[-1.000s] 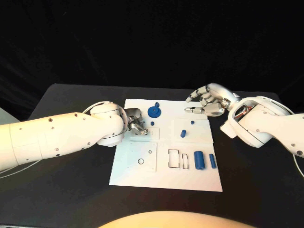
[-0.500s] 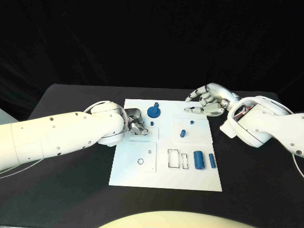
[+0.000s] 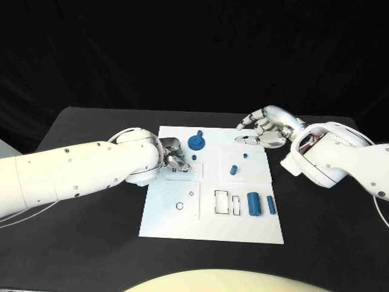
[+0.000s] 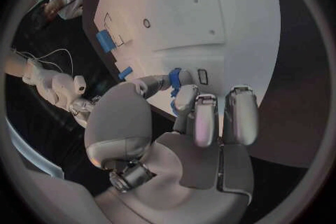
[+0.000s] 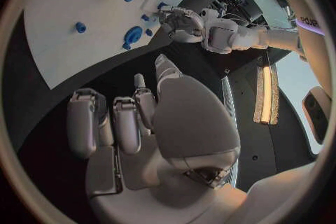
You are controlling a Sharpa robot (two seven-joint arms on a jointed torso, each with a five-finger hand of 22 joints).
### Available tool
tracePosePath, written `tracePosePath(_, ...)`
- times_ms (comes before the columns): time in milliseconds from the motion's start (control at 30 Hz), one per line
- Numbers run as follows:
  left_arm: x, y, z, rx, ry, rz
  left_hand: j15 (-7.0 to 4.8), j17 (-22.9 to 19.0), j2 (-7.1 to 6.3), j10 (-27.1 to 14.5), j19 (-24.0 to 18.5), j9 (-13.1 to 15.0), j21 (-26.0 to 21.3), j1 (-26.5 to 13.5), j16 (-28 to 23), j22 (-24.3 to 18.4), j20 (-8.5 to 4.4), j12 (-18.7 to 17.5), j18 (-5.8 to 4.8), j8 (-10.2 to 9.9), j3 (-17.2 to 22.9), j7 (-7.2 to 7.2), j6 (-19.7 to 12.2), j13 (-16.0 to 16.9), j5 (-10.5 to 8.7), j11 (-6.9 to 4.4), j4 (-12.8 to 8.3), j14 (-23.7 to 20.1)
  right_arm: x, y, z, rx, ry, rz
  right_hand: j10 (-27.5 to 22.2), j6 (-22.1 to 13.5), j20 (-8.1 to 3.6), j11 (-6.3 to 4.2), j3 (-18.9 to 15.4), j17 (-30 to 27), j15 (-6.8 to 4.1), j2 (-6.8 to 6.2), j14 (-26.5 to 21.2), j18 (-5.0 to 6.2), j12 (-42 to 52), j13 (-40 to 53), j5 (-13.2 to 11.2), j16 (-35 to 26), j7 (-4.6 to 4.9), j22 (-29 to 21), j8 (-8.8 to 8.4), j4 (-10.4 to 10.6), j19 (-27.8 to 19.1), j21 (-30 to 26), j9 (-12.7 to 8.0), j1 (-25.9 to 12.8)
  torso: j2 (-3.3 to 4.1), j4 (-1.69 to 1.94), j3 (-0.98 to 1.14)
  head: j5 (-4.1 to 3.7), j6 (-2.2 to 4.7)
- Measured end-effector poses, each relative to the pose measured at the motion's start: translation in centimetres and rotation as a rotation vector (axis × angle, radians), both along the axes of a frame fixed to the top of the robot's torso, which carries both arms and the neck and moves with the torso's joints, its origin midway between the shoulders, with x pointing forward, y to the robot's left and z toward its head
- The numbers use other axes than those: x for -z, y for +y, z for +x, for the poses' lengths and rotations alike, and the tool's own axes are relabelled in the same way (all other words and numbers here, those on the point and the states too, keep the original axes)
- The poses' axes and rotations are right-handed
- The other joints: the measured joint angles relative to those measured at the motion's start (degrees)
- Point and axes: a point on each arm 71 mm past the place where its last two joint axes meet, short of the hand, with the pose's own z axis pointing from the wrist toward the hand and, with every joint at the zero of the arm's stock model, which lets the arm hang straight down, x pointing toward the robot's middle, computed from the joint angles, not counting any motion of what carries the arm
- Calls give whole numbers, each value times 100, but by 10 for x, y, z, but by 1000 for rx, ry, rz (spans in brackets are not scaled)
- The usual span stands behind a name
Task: Assemble the parts on the task board
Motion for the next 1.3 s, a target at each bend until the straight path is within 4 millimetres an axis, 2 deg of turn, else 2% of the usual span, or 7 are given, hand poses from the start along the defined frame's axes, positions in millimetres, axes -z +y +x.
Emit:
tracePosePath(267,0,0,1,-1,6,0,0,-1,-3,0,21,-37,0,-72,0,0,-21,18,0,-49,-117,-18,19,18,0,0,-115,0,0,0,0,-1,0,0,0,0,0,0,0,0,0,0,0,0,0,0,0,0,0,-1,0,0,0,0,0,0,-3,2,-3,-12,-19)
tracePosePath(633,1,1,2,-6,10,1,0,-1,22,0,21,-68,0,-141,0,0,-21,39,0,-98,-633,-67,110,30,1,0,239,-1,0,0,0,-2,1,0,-21,0,0,21,0,0,0,0,0,0,0,0,0,-23,0,-2,23,0,0,-35,0,0,-6,4,-3,-23,-20)
tracePosePath(833,2,2,3,-10,11,3,0,-2,31,0,21,-82,0,-144,22,0,-21,39,0,-123,-1183,-48,132,40,-23,0,516,-1,0,1,-1,-3,1,1,-21,0,0,21,0,0,0,0,0,0,0,0,0,-23,0,-2,22,0,0,-35,0,0,-7,4,-4,-30,-19)
tracePosePath(1000,2,3,4,-12,12,4,0,-2,31,0,21,-85,-23,-144,22,0,-21,39,1,-133,-1495,-57,142,55,-34,0,740,-1,0,1,-1,-3,1,1,-21,0,0,21,0,-1,0,0,0,0,0,0,0,-23,0,-2,22,0,0,-71,-5,0,-7,3,-4,-34,-19)
tracePosePath(1300,2,4,4,-14,14,4,1,-2,31,0,21,-90,-23,-144,22,-1,-21,62,0,-134,-1630,-60,144,70,-66,0,823,-1,0,0,-1,-2,1,1,-42,0,0,0,0,4,0,0,0,0,-23,4,0,-45,0,-3,22,0,0,-78,-4,0,-7,3,-3,-37,-21)
